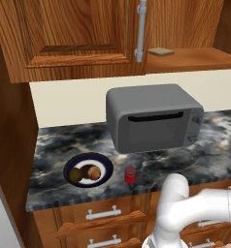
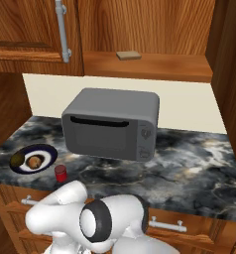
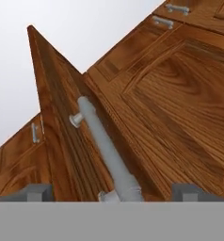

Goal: Pick the avocado and bread from the counter and place them on the plate. Then pick the jam from the cabinet and place it next to the plate. Lastly close the cabinet door.

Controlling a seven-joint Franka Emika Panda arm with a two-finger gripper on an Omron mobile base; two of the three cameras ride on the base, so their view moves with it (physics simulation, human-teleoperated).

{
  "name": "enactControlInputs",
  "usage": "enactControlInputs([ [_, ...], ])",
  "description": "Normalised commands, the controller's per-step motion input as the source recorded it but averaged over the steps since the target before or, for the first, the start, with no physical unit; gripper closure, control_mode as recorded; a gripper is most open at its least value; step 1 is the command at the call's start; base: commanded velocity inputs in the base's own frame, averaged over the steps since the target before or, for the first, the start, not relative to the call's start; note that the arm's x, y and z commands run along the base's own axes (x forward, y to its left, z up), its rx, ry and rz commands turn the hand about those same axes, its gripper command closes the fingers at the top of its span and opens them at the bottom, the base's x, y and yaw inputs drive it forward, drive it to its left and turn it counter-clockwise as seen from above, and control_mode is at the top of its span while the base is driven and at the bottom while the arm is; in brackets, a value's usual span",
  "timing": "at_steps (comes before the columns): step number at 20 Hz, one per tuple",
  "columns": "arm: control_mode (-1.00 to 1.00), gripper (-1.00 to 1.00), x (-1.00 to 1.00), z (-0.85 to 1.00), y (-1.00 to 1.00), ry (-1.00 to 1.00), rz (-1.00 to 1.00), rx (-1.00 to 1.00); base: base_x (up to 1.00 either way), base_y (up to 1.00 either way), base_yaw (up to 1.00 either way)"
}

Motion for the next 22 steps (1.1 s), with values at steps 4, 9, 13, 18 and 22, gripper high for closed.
enactControlInputs([
  [4, -1.00, -1.00, 0.17, -0.05, -0.07, -0.03, 0.03, -0.04, 0.00, 0.00, 0.00],
  [9, -1.00, -1.00, 0.46, -0.09, -0.03, 0.19, 0.00, -0.07, 0.00, 0.00, 0.00],
  [13, -1.00, -1.00, 0.37, 0.00, -0.64, 0.20, 0.00, 0.16, 0.00, 0.00, 0.00],
  [18, -1.00, -1.00, 0.53, -0.02, -0.52, 0.25, 0.00, 0.04, 0.00, 0.00, 0.00],
  [22, -1.00, -1.00, 0.63, -0.31, -0.38, 0.37, 0.15, -0.01, 0.00, 0.00, 0.00],
])
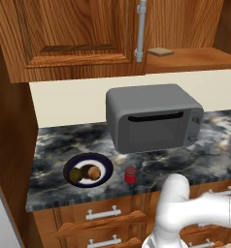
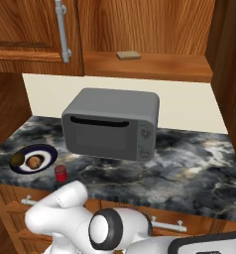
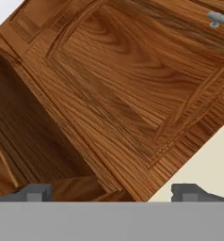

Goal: Pick the avocado and bread from the counter and place them on the plate. Then pick the jam from the cabinet and place it next to the plate. Lastly close the cabinet door.

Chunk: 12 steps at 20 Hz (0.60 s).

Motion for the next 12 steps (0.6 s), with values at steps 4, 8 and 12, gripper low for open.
enactControlInputs([
  [4, -1.00, -1.00, 0.12, -0.57, 0.27, 0.30, 0.44, -0.12, 0.00, 0.00, 0.00],
  [8, -1.00, -1.00, -0.17, -0.58, 0.99, 0.13, 0.49, -0.30, 0.00, 0.00, 0.00],
  [12, -1.00, -1.00, 0.58, -0.21, 1.00, 0.06, 0.18, -0.30, 0.00, 0.00, 0.00],
])
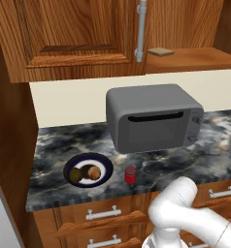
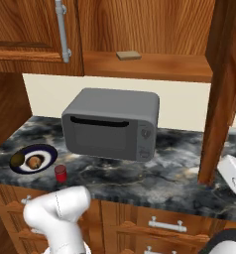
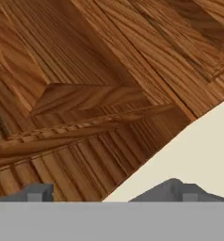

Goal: Pick the avocado and bread from the counter and place them on the plate. Then pick the jam from the cabinet and place it next to the plate. Lastly close the cabinet door.

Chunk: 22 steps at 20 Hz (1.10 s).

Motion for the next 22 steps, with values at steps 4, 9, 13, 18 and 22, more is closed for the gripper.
enactControlInputs([
  [4, -1.00, -1.00, 1.00, 0.35, 1.00, 0.00, -0.14, -0.26, 0.00, 0.00, 0.00],
  [9, -1.00, -1.00, 1.00, 0.22, 0.94, 0.00, -0.25, -0.22, 0.00, 0.00, 0.00],
  [13, -1.00, -1.00, 1.00, 0.03, 0.93, 0.00, -0.27, -0.19, 0.00, 0.00, 0.00],
  [18, -1.00, -1.00, 1.00, 0.08, 1.00, -0.02, -0.39, -0.21, 0.00, 0.00, 0.00],
  [22, -1.00, -1.00, 0.98, 0.43, 1.00, -0.10, -0.50, -0.20, 0.00, 0.00, 0.00],
])
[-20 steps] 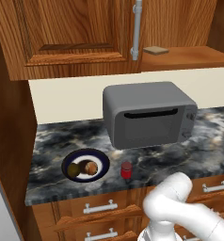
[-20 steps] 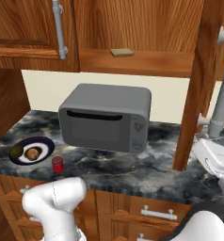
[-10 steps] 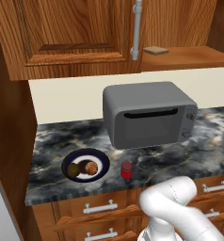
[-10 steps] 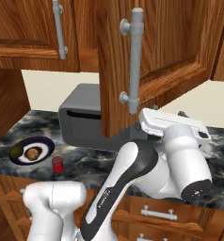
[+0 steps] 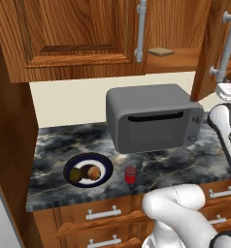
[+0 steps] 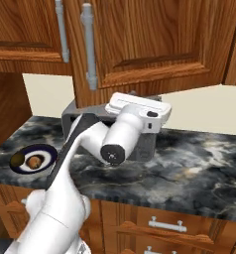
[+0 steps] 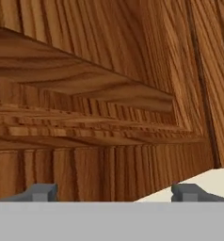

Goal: Pick the avocado and bread from the counter and place them on the plate. Then pick the jam from the cabinet and place it next to the plate. Lastly close the cabinet door.

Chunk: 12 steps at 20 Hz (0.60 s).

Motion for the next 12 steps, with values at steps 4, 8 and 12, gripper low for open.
enactControlInputs([
  [4, -1.00, -1.00, 1.00, 0.56, 1.00, -0.08, -0.56, -0.21, 0.00, 0.00, 0.00],
  [8, -1.00, -1.00, 1.00, 0.28, 0.81, 0.03, -0.38, -0.11, 0.00, 0.00, 0.00],
  [12, -1.00, -1.00, 0.90, 0.00, -0.05, 0.14, 0.04, 0.00, 0.00, 0.00, 0.00],
])
